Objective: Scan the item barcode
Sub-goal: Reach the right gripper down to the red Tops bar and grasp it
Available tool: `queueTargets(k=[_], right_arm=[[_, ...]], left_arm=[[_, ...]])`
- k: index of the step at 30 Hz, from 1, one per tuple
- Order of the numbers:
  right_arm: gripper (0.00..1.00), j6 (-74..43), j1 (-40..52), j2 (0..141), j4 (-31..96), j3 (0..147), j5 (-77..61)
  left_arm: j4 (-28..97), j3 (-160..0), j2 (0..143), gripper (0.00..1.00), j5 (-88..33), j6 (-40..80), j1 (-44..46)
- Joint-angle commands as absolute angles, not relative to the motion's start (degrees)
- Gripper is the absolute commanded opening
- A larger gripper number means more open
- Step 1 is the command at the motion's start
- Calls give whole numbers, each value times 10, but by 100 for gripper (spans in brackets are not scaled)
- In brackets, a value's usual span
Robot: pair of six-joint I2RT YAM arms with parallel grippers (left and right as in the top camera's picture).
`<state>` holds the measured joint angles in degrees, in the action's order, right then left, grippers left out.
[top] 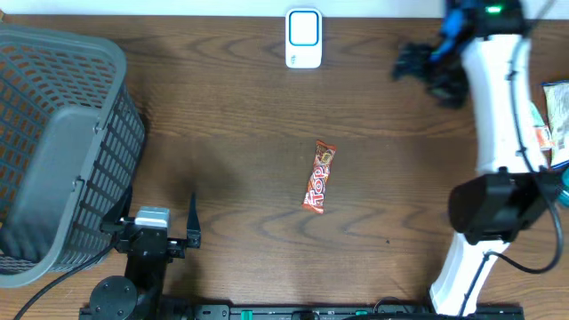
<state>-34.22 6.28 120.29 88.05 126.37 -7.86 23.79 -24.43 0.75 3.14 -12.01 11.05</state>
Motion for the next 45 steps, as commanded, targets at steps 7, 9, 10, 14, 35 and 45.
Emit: queueTargets(k=[7, 9, 10, 14, 35, 45], right_arm=[[99, -411, 281, 1220, 796, 1098, -81], [99, -411, 321, 1220, 756, 1061, -65], [93, -413, 334, 1220, 743, 1049, -49], [84, -496, 382, 1220, 722, 1020, 72], [76, -536, 415, 1299, 668, 962, 146], [1, -433, 414, 1354, 694, 963, 134]], left_arm=[[236, -245, 6, 100, 30, -117, 112], [236, -245, 6, 100, 30, -117, 112], [236, -245, 6, 100, 30, -117, 112], [236, -245, 6, 100, 30, -117, 112], [236, -245, 6, 100, 30, -117, 112], [236, -245, 6, 100, 30, -117, 112]])
